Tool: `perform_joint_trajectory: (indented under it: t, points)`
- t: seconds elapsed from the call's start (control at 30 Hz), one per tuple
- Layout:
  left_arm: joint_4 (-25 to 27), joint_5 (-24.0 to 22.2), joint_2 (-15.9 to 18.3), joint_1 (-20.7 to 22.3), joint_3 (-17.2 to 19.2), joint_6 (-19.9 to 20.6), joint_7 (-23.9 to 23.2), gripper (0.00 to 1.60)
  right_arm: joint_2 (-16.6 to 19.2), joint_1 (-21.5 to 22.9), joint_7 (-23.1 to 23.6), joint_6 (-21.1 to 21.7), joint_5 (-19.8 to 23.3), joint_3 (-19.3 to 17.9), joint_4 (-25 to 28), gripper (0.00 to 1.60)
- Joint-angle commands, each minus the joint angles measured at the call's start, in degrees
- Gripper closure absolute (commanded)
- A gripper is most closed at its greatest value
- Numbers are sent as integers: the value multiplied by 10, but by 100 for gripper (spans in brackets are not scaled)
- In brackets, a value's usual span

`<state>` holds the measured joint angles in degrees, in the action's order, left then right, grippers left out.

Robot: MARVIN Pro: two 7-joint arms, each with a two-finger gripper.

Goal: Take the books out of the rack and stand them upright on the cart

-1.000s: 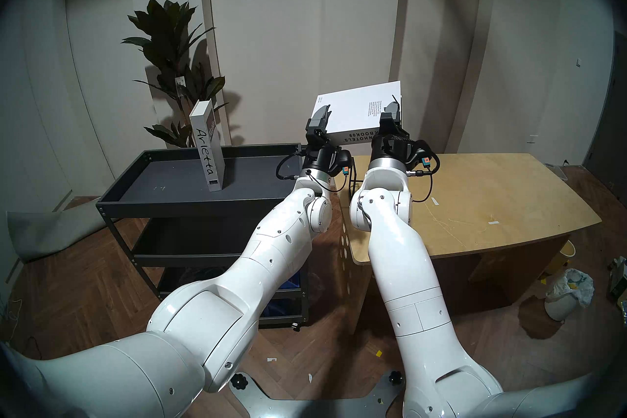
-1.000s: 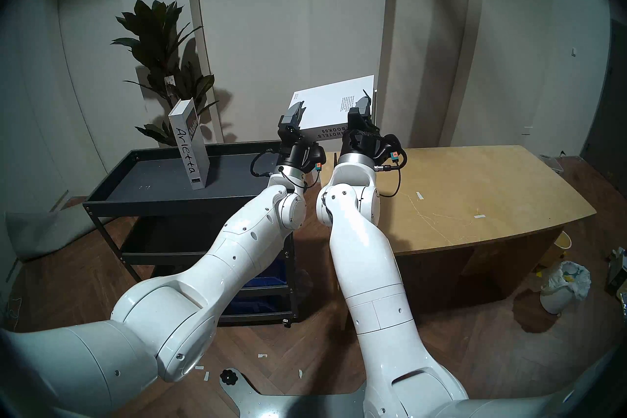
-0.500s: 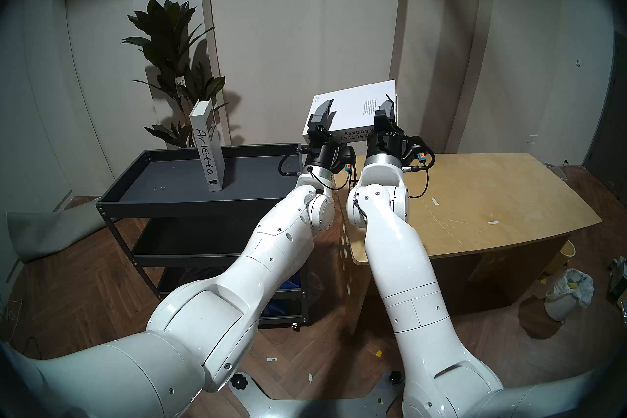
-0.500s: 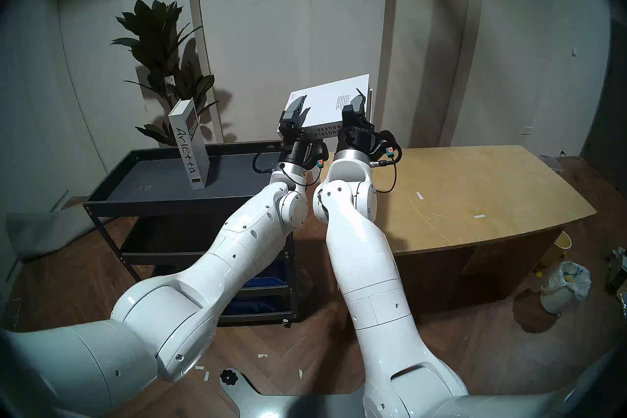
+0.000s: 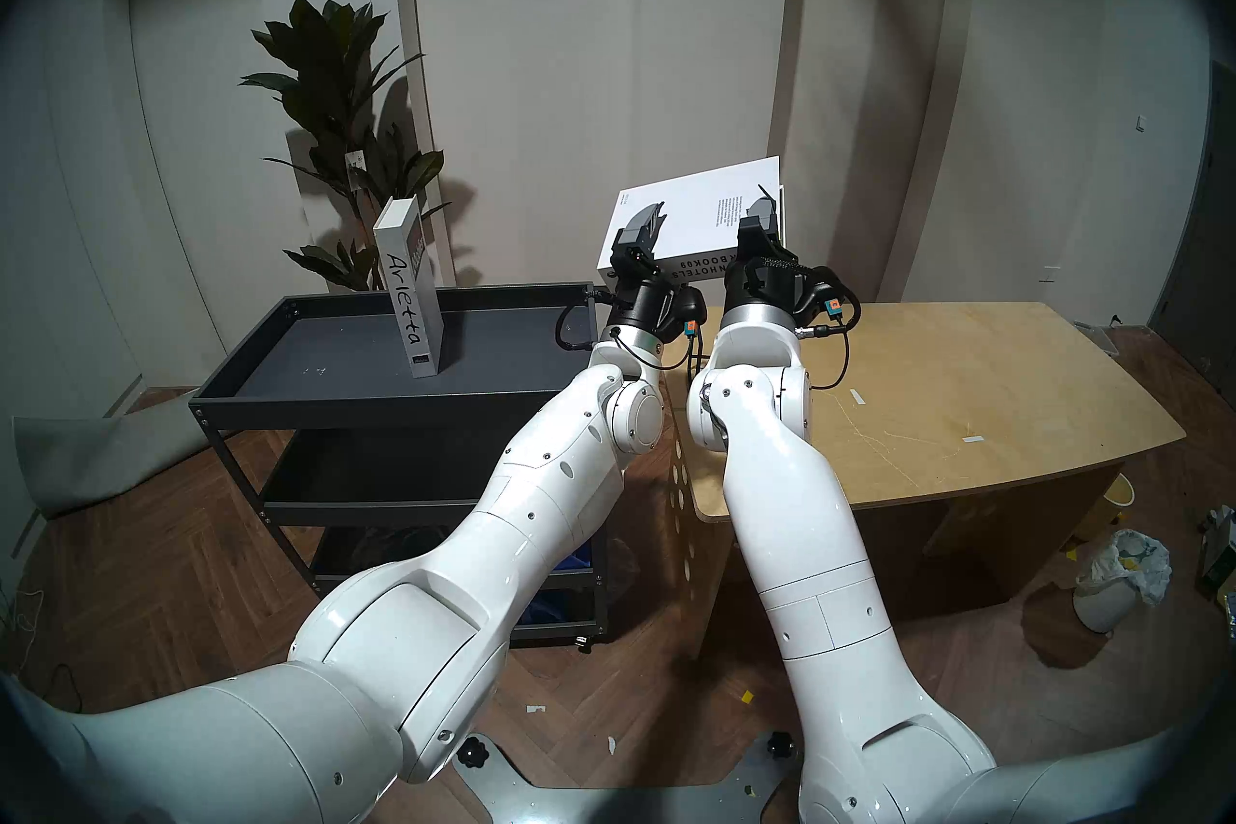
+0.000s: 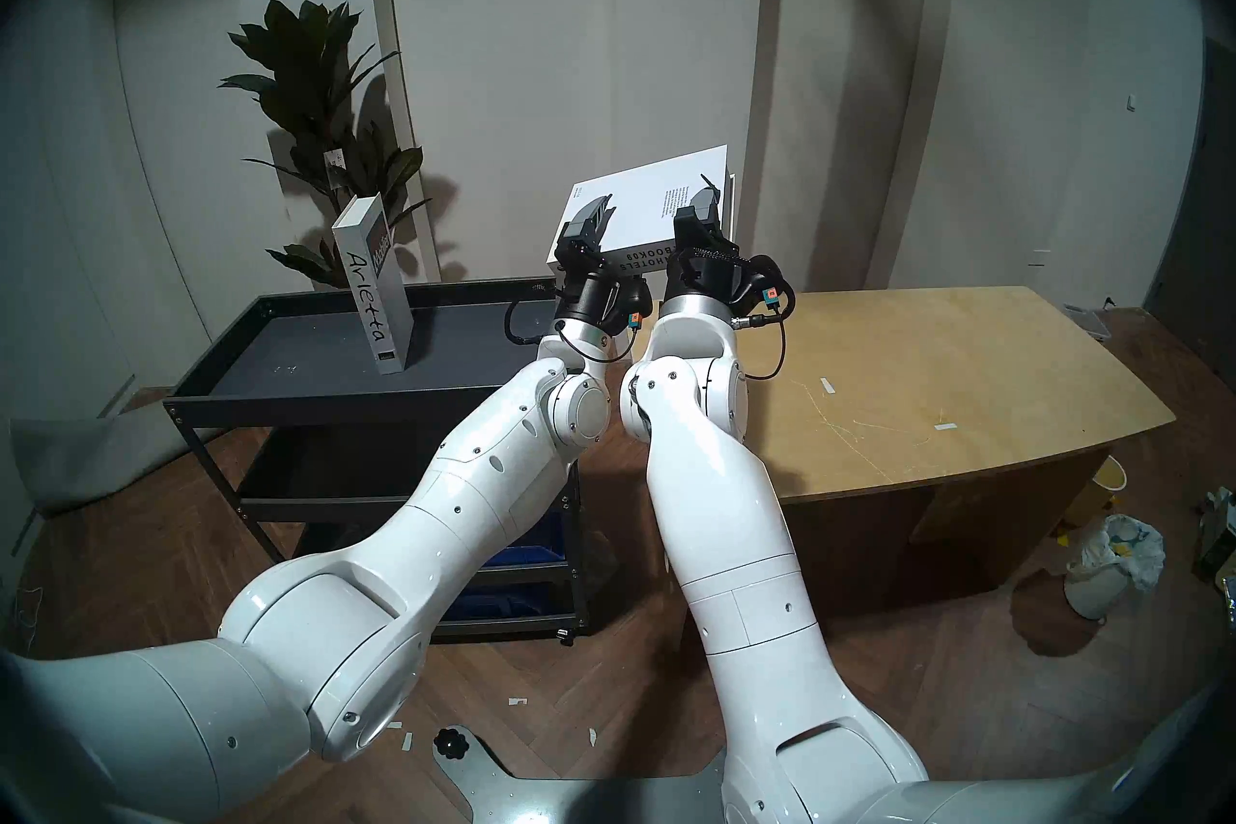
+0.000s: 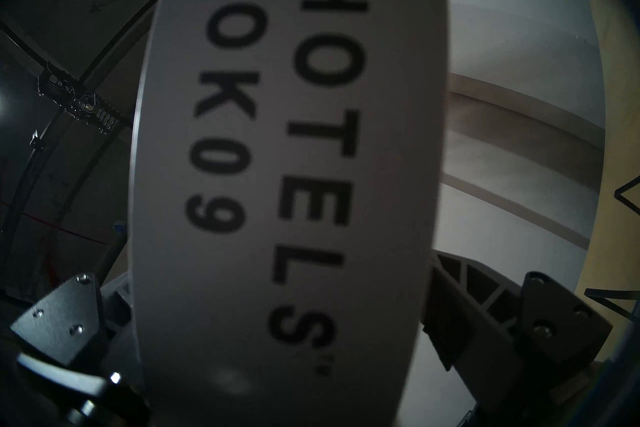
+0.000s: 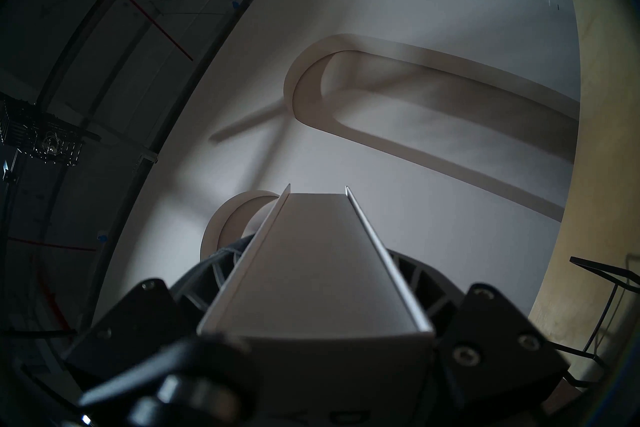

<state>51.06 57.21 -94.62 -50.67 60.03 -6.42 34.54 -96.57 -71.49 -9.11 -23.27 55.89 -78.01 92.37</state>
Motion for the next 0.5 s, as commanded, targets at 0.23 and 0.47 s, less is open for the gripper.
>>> perform_joint_trajectory:
  t: [0.23, 0.47]
  points:
    - [48, -19, 5, 1, 0, -1, -36, 121, 1, -4, -7, 2, -6, 3, 19, 160]
    - [70, -34, 6, -8, 4, 2, -62, 160, 10, -7, -17, 8, -20, 6, 26, 160]
